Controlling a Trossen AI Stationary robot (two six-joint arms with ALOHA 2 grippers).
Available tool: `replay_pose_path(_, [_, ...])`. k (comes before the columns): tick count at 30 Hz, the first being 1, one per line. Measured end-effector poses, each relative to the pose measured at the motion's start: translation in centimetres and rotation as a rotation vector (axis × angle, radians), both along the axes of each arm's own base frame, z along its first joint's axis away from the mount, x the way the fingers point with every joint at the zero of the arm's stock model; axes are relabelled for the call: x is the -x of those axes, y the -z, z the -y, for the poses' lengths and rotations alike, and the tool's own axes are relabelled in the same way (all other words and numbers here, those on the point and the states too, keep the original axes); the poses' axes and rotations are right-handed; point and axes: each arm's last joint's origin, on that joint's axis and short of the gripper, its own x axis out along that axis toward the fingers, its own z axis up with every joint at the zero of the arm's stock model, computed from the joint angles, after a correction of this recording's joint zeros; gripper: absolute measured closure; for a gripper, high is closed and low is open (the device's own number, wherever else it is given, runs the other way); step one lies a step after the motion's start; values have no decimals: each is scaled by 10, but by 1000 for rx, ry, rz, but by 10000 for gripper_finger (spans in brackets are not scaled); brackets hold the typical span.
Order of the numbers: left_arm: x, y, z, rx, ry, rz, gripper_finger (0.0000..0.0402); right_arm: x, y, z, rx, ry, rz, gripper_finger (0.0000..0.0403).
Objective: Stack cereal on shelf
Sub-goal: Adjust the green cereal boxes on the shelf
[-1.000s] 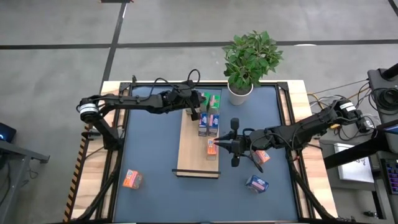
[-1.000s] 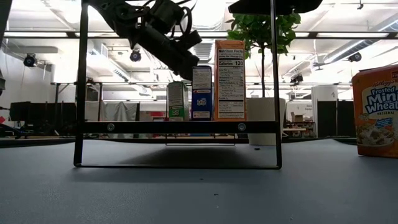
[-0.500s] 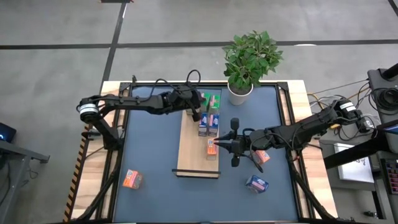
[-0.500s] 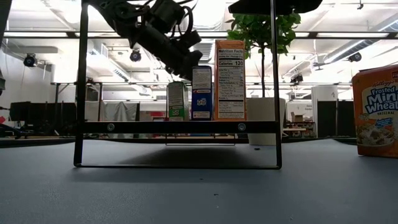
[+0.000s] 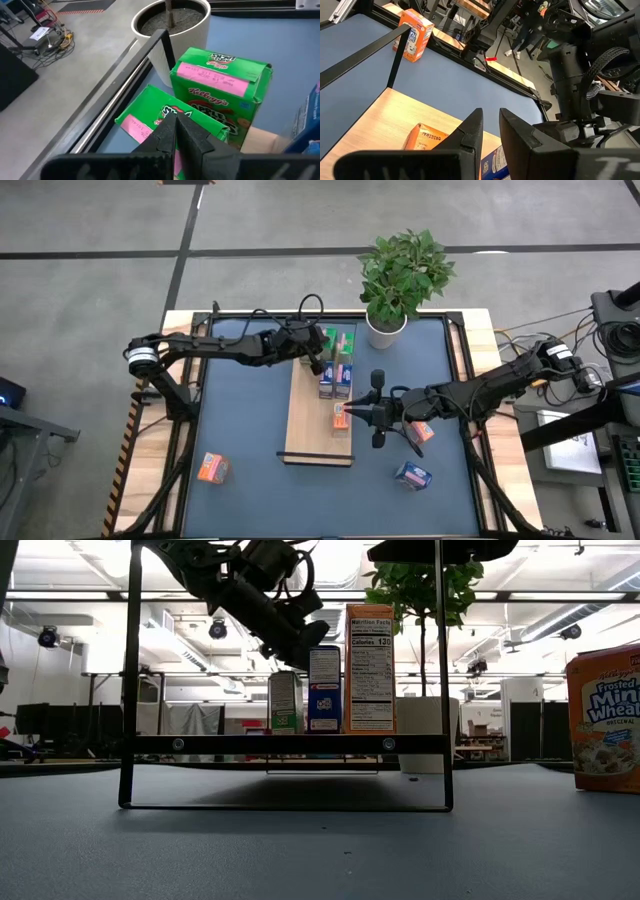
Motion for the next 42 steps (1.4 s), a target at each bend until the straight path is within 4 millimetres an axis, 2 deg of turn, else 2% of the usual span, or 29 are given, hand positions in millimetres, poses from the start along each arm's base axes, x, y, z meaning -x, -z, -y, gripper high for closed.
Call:
replay_pose_path(16, [2, -3, 8, 30, -79, 24, 402, 0, 0, 0, -1, 0, 0, 349])
replay_pose_path(29, [0, -5, 18, 53, -67, 49, 402, 0, 0, 0, -2, 0, 0, 349])
replay_pose_path(39, [1, -16, 18, 49, -67, 83, 402, 0, 0, 0, -8, 2, 0, 349])
replay_pose_path(42, [2, -20, 18, -3, -38, 69, 402, 0, 0, 0, -8, 2, 0, 349])
